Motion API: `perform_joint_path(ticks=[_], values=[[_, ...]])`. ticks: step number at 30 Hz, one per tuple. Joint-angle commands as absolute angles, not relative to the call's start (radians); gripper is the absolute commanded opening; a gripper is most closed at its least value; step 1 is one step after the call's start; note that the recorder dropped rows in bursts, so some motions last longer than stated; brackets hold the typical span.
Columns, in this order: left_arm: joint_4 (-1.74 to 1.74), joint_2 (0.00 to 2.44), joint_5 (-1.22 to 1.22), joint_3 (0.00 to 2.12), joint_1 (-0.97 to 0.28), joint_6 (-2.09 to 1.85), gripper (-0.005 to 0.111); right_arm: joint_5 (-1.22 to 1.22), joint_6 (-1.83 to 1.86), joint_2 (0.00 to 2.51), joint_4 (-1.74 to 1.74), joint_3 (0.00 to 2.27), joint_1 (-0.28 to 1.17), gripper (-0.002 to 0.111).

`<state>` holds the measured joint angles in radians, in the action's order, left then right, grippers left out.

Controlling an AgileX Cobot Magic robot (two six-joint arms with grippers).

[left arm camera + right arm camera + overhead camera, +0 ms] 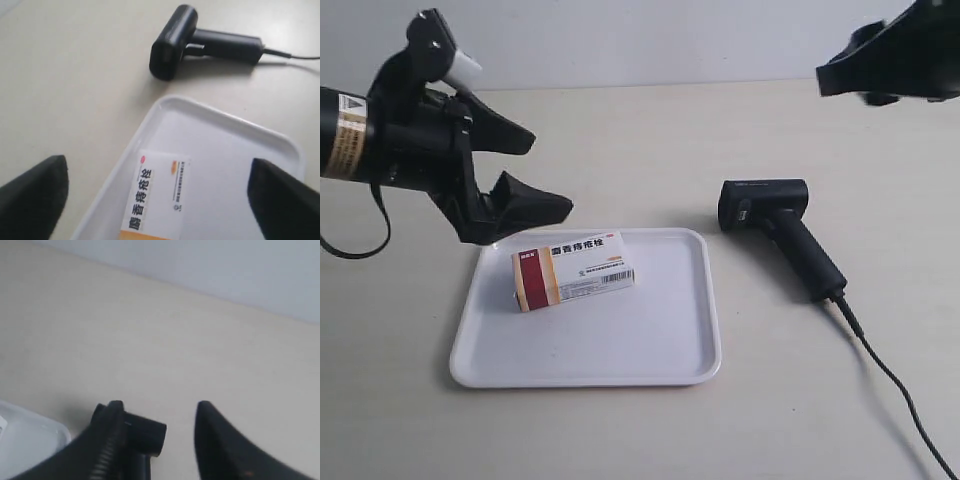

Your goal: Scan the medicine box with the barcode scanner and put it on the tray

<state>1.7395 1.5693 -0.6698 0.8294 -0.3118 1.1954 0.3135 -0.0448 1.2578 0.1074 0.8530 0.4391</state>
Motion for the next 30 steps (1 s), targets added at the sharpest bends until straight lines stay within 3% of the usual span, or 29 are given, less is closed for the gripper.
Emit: perform_joint_path(ticks=[1,3,4,10,15,18,24,27,30], values=[[1.744,1.435,-0.686,0.786,-0.308,1.283,0.050,0.220,-0.055,1.067,0.106,0.738,0.436,0.012],[1.744,1.388,-0.686,0.762,-0.308,1.308,0.018,0.181,-0.055,0.989,0.106,0.678,0.436,0.000],[1.744,1.362,-0.682,0.743,-0.308,1.316,0.000,0.167,-0.055,0.949,0.103,0.646,0.436,0.000],[1.513,1.176,-0.575,0.538,-0.308,1.208,0.002,0.167,-0.055,0.788,0.000,0.518,0.436,0.000],[1.185,0.873,-0.440,0.326,-0.308,1.065,0.002,0.190,-0.055,0.718,0.000,0.516,0.436,0.000],[1.192,0.619,-0.386,0.233,-0.308,1.068,0.002,0.190,-0.055,0.700,0.000,0.516,0.436,0.000],[1.194,0.420,-0.389,0.218,-0.308,1.063,0.002,0.190,-0.053,0.700,0.000,0.516,0.436,0.000],[1.197,0.341,-0.261,0.199,-0.303,0.977,0.002,0.190,-0.053,0.700,0.000,0.516,0.436,0.000],[1.194,0.183,-0.152,0.089,-0.221,0.988,0.002,0.190,-0.053,0.700,0.000,0.516,0.436,0.000]])
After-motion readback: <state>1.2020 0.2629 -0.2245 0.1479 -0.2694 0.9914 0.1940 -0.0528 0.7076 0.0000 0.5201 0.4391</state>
